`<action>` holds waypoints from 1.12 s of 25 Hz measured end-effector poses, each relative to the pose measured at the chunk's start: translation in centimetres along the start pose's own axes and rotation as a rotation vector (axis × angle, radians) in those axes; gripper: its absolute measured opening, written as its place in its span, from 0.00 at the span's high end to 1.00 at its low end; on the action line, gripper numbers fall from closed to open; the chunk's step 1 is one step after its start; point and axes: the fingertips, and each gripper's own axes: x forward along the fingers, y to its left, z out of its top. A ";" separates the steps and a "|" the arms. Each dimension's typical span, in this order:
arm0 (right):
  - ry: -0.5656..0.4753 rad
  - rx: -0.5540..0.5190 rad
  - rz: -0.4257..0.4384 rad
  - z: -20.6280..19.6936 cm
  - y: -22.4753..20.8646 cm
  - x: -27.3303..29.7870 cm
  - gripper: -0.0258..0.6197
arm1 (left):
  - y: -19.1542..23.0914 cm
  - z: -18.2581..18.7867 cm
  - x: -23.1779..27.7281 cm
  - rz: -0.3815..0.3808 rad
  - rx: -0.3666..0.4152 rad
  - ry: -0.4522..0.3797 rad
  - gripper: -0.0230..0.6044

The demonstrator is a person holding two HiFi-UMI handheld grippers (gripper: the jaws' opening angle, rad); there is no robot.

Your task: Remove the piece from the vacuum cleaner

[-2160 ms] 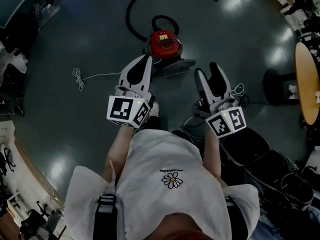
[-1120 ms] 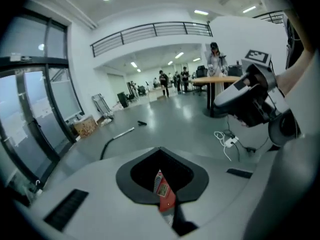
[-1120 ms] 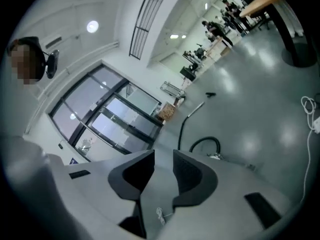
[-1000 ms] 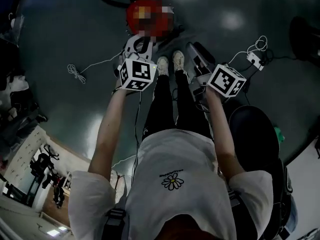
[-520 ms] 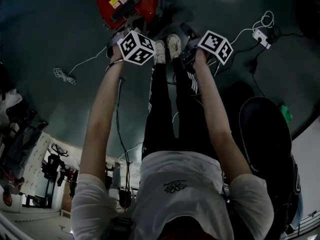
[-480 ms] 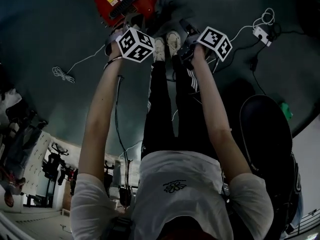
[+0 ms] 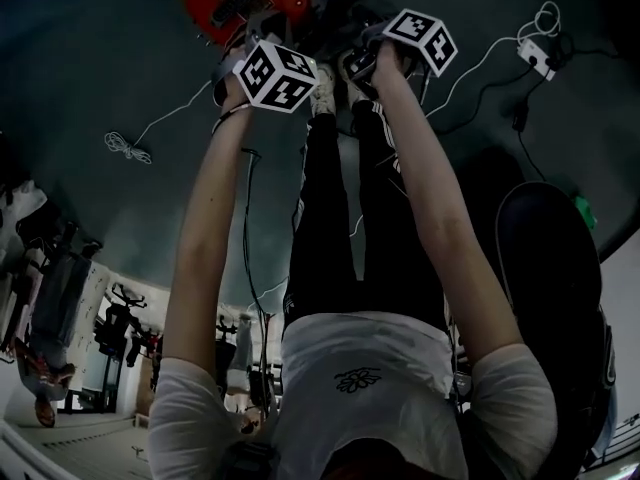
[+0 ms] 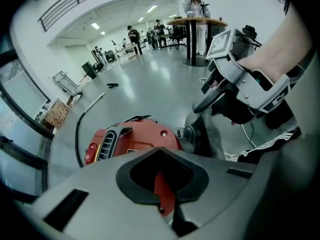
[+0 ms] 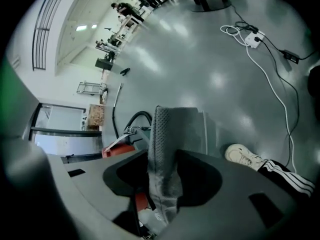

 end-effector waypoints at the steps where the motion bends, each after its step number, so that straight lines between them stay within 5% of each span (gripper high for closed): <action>1: 0.004 -0.010 -0.013 0.1 -0.2 0.2 0.66 | 0.1 0.0 0.1 0.013 0.000 0.004 0.95; 5: 0.056 -0.124 -0.079 -0.4 -1.6 0.0 0.90 | 0.2 0.3 -0.1 0.052 0.024 0.034 0.96; 14: 0.123 -0.317 -0.038 -1.7 -2.3 -0.7 0.91 | 0.0 0.5 -0.2 0.077 0.104 0.088 0.96; 21: 0.042 0.102 0.056 -2.3 -3.8 -1.7 0.92 | 0.0 0.6 0.0 0.070 0.094 0.115 0.96; 28: 0.108 -0.537 -0.060 -2.6 -2.5 -1.3 0.92 | 0.0 0.6 0.0 0.073 0.101 0.104 0.96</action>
